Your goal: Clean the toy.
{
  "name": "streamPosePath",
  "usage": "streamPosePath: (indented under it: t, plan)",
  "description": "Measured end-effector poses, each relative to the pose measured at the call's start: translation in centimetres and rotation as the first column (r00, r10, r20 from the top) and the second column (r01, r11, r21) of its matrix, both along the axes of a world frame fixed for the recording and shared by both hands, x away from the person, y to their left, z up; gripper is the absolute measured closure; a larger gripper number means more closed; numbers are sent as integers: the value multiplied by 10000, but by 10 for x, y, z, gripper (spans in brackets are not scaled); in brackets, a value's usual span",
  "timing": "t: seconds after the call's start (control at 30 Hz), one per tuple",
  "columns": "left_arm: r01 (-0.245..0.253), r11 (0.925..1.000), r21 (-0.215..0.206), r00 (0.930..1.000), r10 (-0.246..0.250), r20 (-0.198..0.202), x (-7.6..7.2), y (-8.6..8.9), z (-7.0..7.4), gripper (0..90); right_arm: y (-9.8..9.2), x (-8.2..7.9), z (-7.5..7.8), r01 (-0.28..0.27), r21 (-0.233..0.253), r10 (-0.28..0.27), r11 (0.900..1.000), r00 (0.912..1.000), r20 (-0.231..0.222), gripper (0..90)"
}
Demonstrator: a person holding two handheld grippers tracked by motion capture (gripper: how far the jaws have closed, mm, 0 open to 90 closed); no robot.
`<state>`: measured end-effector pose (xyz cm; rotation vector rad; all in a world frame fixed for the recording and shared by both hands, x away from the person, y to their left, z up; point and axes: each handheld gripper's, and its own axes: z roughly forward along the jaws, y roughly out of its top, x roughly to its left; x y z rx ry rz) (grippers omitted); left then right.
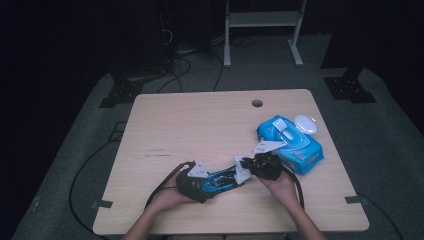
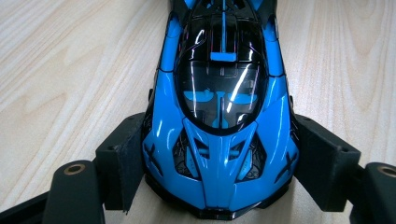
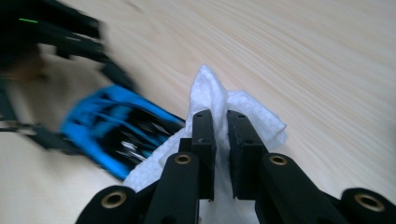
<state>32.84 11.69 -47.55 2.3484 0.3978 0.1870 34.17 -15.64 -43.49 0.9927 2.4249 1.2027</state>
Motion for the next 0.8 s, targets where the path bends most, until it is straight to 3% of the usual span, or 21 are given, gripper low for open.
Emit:
streamPosePath:
  t: [0.1, 0.2, 0.27, 0.3, 0.43, 0.5, 0.6, 0.67, 0.73, 0.8]
  plan:
    - [-3, 10000, -9, 10000, 3, -4, 0, 0, 0, 253, -13, 7, -6, 443, 181, -437, 9989, 9984, -346, 815]
    - [-29, 10000, -43, 10000, 29, 7, 0, -1, 0, 253, -30, 10, 1, 702, 1027, -661, 9922, 9969, -421, 815]
    - [-68, 9999, -103, 10000, 68, -7, 0, -2, -1, 253, -30, 4, 13, 280, 1490, -241, 9884, 9993, -283, 814]
    - [-49, 10000, -83, 10000, 50, 8, 1, -2, -1, 254, -28, 2, 15, 97, 1492, -51, 9888, 9995, -308, 814]
    - [-111, 9999, -94, 9999, 111, 33, 1, -6, -1, 253, -13, -7, 19, -603, 1364, 630, 9888, 9979, -153, 814]
    - [-177, 9998, -93, 9998, 178, 4, 1, -7, -1, 253, 12, -15, 17, -1333, 1313, 1369, 9823, 9904, -183, 814]
    - [-175, 9998, -41, 9998, 175, -19, 0, -7, 0, 251, 35, -20, 10, -1935, 898, 1963, 9770, 9803, -236, 813]
    - [-125, 9999, -1, 9999, 125, -99, 0, -5, 0, 239, 48, -21, 2, -2189, 308, 2196, 9753, 9754, -208, 812]
    - [-101, 9999, 26, 9999, 102, -131, -1, -2, 0, 202, 53, -20, -7, -2179, -220, 2173, 9757, 9758, -243, 811]
    - [-107, 9999, 19, 9998, 107, -188, -1, 2, 1, 226, 50, -18, -10, -2134, -100, 2131, 9769, 9767, -276, 813]
